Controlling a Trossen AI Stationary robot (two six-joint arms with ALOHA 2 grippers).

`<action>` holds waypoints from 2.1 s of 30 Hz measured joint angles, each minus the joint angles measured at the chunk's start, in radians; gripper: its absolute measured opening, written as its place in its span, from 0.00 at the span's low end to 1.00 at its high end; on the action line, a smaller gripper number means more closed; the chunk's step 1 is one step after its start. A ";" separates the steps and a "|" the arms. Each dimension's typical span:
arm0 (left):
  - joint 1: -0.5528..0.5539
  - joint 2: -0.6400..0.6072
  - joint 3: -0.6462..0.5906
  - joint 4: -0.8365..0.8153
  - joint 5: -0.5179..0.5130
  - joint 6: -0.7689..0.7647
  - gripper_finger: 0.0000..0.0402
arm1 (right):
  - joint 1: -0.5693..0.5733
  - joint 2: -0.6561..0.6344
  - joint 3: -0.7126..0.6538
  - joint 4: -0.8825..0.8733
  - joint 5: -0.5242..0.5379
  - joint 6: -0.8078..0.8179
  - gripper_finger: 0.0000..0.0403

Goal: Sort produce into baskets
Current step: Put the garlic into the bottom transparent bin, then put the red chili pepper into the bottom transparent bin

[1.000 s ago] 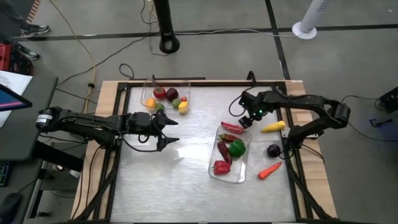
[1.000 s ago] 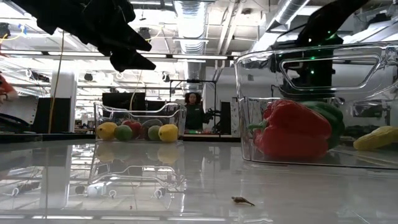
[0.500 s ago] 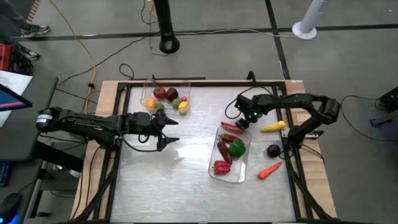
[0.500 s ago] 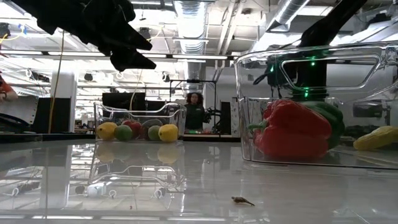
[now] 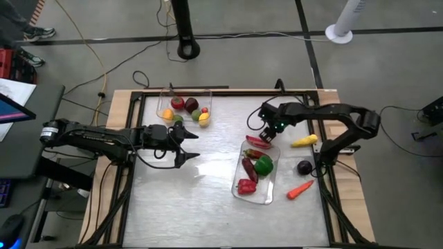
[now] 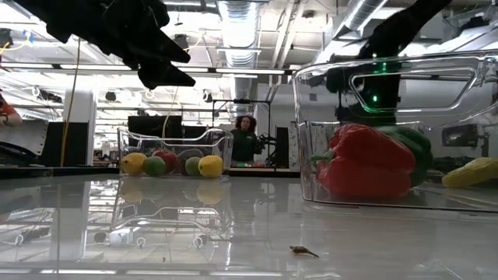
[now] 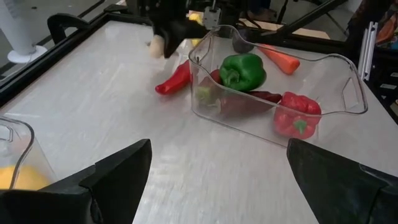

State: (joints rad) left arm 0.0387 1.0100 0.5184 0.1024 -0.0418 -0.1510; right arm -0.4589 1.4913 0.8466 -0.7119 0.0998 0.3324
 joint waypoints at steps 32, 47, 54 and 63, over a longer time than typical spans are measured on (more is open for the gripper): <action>0.000 0.000 0.000 0.015 0.001 -0.019 0.90 | 0.649 -0.291 0.120 -0.059 0.131 0.255 0.63; -0.001 0.000 0.000 0.029 0.007 -0.019 0.90 | 0.330 -0.253 0.121 -0.134 0.162 0.033 0.72; -0.001 0.000 0.000 0.018 0.008 -0.017 0.90 | 0.068 -0.194 0.056 -0.121 -0.024 -0.168 0.72; -0.001 0.000 0.000 0.030 -0.033 0.076 0.90 | 0.110 -0.096 -0.004 0.093 -0.205 -0.289 0.72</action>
State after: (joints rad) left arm 0.0381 1.0096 0.5186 0.1326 -0.0753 -0.0755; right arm -0.3487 1.3950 0.8421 -0.6190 -0.1053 0.0437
